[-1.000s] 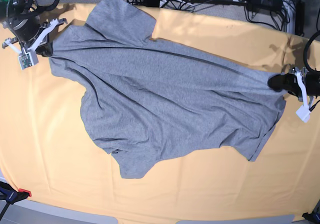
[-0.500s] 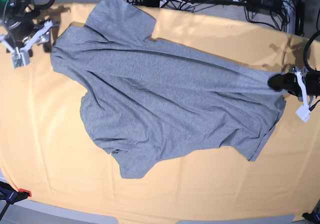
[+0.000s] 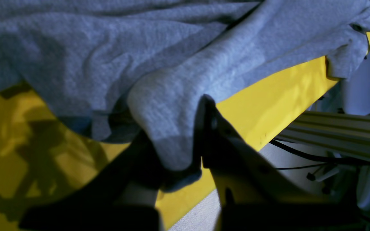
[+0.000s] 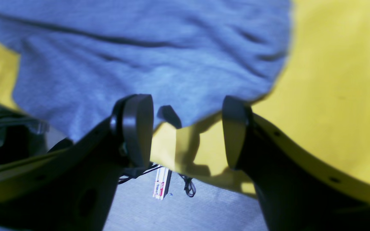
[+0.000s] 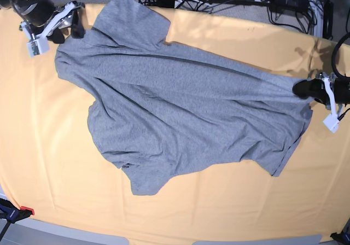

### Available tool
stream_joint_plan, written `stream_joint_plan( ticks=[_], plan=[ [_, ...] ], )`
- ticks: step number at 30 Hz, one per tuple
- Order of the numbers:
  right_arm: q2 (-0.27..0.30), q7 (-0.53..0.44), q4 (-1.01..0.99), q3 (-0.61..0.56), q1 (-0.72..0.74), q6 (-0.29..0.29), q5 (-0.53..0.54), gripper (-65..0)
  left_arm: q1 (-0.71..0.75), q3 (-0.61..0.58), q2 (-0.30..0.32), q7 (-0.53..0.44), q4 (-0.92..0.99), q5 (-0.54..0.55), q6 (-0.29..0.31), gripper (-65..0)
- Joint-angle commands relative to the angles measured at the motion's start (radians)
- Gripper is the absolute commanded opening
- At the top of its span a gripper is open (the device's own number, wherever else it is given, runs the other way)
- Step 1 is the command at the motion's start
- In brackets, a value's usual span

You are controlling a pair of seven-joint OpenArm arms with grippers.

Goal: Layout the t-shirt on the table in an organized manner, then fold the t-shirt properly

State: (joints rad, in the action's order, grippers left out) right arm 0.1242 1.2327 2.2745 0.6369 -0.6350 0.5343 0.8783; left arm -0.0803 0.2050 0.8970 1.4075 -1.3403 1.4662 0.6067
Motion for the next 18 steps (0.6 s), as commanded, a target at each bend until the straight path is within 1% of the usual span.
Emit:
stream_joint_plan(
  ticks=[1, 4, 7, 10, 13, 14, 16, 18],
  plan=[
    [0.005, -0.016, 0.013, 0.005, -0.005, 0.000, 0.013, -29.0, -0.017, 0.014, 0.027, -0.011, -0.010, 0.017, 0.004, -65.0],
    [0.003, -0.016, 0.013, 0.005, -0.006, -0.016, 0.016, -29.0, -0.017, 0.014, 0.023, -0.011, -0.010, 0.017, 0.004, -65.0],
    [0.001, -0.016, 0.010, 0.005, -0.015, -0.014, 0.056, -29.1, -0.014, 0.014, 0.018, -0.011, -0.010, 0.017, 0.004, -65.0],
    [-0.015, -0.017, -0.036, 0.005, -0.019, 0.001, 0.069, -29.1, -0.015, 0.014, 0.016, -0.011, -0.010, 0.017, 0.004, -65.0],
    [-0.016, -0.039, -0.111, 0.005, -0.010, 0.018, 0.084, -29.1, -0.014, 0.014, 0.016, -0.011, -0.010, 0.017, 0.005, -65.0],
    [-0.015, -0.039, -0.133, 0.005, -0.008, 0.032, 0.107, -29.1, -0.014, 0.014, 0.016, -0.011, -0.010, 0.017, 0.005, -65.0],
    [-0.016, -0.038, -0.159, 0.005, -0.005, 0.077, 0.148, -29.3, -0.014, 0.014, 0.017, -0.011, -0.010, 0.017, 0.004, -65.0],
    [-0.016, -0.038, -0.164, 0.005, -0.005, 0.110, 0.173, -29.3, -0.014, 0.014, 0.017, -0.011, -0.010, 0.017, 0.004, -65.0]
  ],
)
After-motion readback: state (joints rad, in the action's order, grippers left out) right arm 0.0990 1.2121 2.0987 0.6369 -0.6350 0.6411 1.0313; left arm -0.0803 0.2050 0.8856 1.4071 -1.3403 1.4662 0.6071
